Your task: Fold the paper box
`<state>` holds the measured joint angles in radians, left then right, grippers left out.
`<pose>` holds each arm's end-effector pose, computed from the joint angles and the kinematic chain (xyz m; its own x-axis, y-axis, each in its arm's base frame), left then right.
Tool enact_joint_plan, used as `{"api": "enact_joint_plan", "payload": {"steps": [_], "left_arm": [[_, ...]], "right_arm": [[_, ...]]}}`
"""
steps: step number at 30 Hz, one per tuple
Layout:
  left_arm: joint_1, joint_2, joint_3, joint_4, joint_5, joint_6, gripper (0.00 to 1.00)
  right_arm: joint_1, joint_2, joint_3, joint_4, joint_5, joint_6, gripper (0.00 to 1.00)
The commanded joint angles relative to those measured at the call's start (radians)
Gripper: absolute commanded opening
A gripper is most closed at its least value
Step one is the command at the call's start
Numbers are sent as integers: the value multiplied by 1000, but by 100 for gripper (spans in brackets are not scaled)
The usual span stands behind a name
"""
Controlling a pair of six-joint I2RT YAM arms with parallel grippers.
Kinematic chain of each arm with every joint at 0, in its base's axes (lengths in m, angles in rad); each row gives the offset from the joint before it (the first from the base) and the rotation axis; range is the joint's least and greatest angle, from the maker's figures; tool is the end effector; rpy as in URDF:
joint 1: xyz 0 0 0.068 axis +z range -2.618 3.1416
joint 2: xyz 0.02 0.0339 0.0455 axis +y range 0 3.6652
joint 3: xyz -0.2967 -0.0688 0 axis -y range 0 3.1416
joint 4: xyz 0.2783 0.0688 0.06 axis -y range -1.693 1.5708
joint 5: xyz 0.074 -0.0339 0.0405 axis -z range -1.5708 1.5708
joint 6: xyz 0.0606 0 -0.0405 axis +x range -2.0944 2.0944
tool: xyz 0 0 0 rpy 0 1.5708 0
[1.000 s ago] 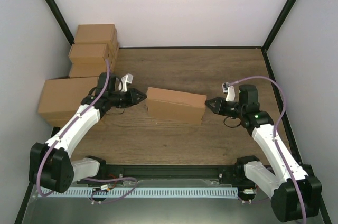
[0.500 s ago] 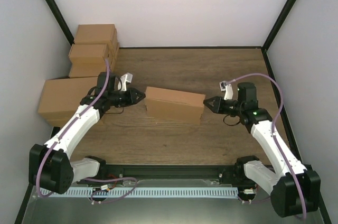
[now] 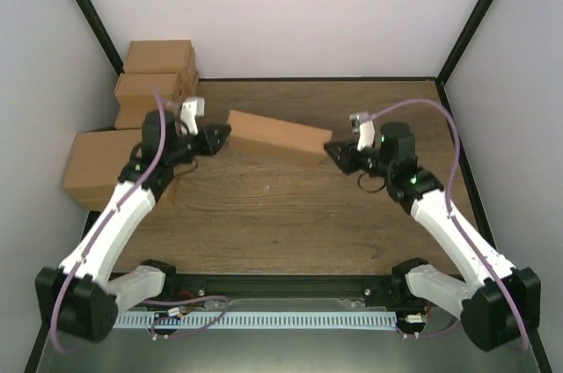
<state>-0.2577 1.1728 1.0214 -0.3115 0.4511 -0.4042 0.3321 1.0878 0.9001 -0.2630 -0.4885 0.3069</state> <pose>0.2874 -0.1031 0.3470 -0.6356 -0.1985 -0.7461 0.3879 0.7535 -0.5309 0.2569 0.1187 0.3277 -0.6002 0.0752 -0.7963 -0.5307 0.7074 0.4668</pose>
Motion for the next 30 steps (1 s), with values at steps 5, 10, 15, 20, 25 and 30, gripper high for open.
{"api": "enact_joint_plan", "payload": {"steps": [5, 10, 15, 20, 25, 30], "left_arm": [[-122, -367, -600, 95, -159, -206, 67], [-123, -732, -601, -40, -347, -289, 100], [-122, -587, -500, -92, -335, -270, 100], [-119, -337, -409, -100, -272, -215, 100], [-111, -189, -419, -11, -158, -211, 100], [-99, -77, -455, 94, -101, -215, 98]], "right_arm": [[107, -229, -541, 216, 56, 271, 53], [107, -477, -544, 44, 197, 310, 95], [105, -310, -416, -60, 188, 268, 98], [98, -75, -308, -70, 141, 187, 99], [-11, 60, -286, 42, -10, 147, 99], [-55, 231, -219, 123, -108, 106, 97]]}}
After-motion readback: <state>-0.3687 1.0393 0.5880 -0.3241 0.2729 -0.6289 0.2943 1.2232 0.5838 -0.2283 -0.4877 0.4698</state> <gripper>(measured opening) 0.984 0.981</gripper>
